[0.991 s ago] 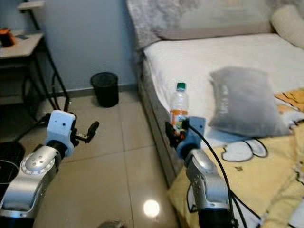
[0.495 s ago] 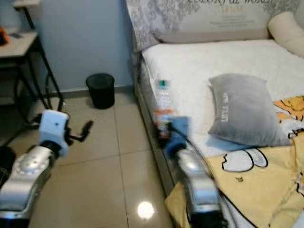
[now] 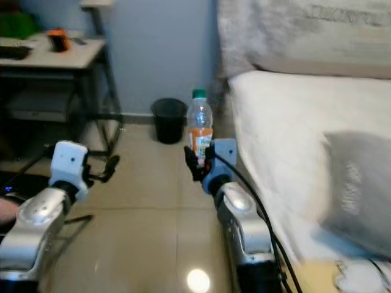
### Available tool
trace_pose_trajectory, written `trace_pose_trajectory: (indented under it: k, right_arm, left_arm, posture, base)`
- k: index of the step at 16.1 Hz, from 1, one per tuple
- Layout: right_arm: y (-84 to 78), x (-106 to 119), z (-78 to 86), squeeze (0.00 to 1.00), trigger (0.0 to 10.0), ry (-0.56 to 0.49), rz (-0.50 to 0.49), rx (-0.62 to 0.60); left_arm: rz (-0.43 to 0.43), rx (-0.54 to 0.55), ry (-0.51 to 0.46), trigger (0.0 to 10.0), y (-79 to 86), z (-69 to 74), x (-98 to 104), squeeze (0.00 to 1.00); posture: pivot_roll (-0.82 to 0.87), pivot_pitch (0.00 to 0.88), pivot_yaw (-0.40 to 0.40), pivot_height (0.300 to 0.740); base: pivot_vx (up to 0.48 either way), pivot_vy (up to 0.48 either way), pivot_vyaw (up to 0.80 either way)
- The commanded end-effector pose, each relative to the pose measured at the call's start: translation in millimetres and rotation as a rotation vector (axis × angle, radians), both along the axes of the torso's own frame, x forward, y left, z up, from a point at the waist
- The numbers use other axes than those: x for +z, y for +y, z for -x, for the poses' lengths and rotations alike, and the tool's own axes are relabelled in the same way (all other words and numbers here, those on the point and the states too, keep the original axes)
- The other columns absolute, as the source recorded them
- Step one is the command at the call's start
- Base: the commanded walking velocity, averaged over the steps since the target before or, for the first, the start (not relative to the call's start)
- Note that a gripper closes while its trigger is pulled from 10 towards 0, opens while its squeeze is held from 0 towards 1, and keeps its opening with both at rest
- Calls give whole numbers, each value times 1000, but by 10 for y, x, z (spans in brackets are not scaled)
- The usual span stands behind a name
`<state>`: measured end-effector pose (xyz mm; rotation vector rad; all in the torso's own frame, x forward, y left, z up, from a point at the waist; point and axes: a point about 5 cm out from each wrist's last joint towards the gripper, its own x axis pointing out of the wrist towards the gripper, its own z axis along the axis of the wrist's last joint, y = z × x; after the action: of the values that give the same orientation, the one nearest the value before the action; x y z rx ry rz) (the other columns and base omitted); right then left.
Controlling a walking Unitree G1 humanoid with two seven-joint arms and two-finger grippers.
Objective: Clean up the room
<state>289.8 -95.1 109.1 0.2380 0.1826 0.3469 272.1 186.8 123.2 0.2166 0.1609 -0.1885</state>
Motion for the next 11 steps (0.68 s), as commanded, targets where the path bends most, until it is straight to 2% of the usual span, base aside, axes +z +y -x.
trace_pose_trajectory:
  k: [1,3,5,7,10,11]
  right_arm:
    - [-149,-24,-52,0,10000,-2,-35,-61]
    - [-169,41,-51,0,10000,-13,-34,-78]
    - [-194,-57,-18,0,10000,6,41,-83]
    - [-330,-113,20,0,10000,22,85,-168]
    - [-365,-115,-11,0,10000,40,52,-189]
    - [-361,-100,-51,0,10000,35,69,-200]
  left_arm:
    - [-1,-23,-13,10000,-88,-10,-4,0]
    - [-5,-31,-13,10000,-76,-3,22,0]
    - [-22,-16,-4,10000,-29,-5,-18,0]
    - [-7,-2,-17,10000,-30,-12,4,0]
    - [-11,-32,-45,10000,-40,-31,67,0]
    - [-8,-9,-33,10000,6,-44,37,0]
  posture:
    - [70,0,21,740]
    - [69,0,3,740]
    - [55,0,-5,740]
    - [62,0,0,740]
    - [30,0,12,740]
    - [47,0,19,740]
  base:
    - [371,0,556]
    - [352,0,0]
    - [356,0,0]
    - [369,0,0]
    - [404,0,0]
    - [416,0,0]
